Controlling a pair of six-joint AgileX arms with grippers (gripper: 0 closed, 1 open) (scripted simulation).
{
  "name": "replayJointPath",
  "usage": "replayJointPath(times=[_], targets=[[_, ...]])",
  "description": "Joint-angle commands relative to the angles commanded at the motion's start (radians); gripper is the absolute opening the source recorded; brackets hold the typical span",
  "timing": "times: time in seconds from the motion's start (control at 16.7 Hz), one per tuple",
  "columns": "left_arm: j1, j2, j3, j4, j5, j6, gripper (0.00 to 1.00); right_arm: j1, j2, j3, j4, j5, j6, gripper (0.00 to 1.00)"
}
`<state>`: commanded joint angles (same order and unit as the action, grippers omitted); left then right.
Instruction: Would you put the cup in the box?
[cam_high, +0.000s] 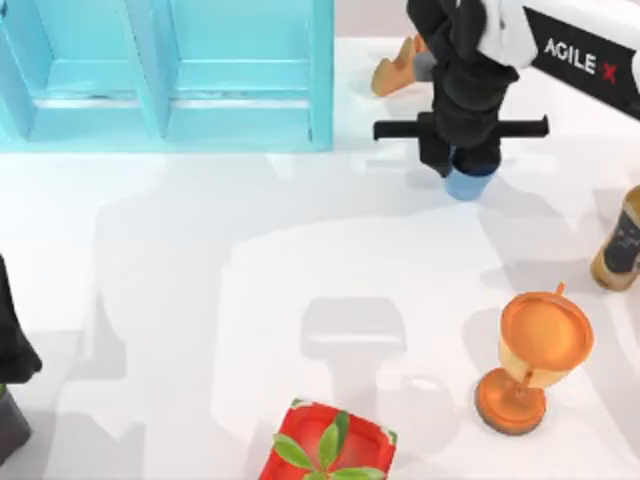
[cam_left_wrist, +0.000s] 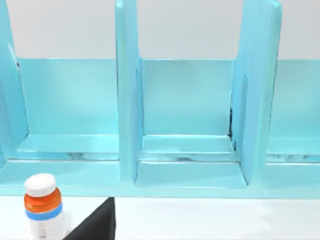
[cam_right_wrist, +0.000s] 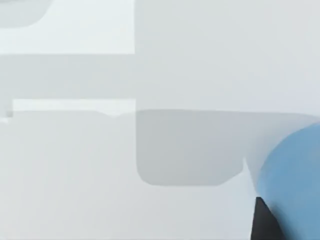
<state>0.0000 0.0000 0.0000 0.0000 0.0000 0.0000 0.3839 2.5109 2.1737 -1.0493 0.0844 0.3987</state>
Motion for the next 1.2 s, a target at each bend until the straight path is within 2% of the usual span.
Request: replayJointPath(times=[0.18, 0.36, 0.54, 0.84, 1.02, 1.2], targets=[[0.0, 0.0, 0.0, 0.0, 0.0, 0.0, 1.0, -0.036, -0.037, -0.014, 0.002, 0.007, -0.023, 0.0], [0.0, 0.0, 0.0, 0.0, 0.0, 0.0, 1.0, -0.164, -0.164, -0.071, -0.009, 0.021, -0.089, 0.0], [0.0, 0.0, 0.0, 0.0, 0.0, 0.0, 1.0, -0.348, -0.33, -0.187, -0.06, 0.024, -0.231, 0.0], [0.0, 0.0, 0.0, 0.0, 0.0, 0.0, 1.0, -0.623, -0.582, -0.43, -0.216, -0.016, -0.562, 0.0], [0.0, 0.0, 0.0, 0.0, 0.0, 0.0, 1.0, -0.709, -0.689, -0.533, -0.295, -0.057, -0.696, 0.0], [0.0, 0.0, 0.0, 0.0, 0.0, 0.0, 1.0, -0.737, -0.73, -0.569, -0.326, -0.078, -0.74, 0.0]])
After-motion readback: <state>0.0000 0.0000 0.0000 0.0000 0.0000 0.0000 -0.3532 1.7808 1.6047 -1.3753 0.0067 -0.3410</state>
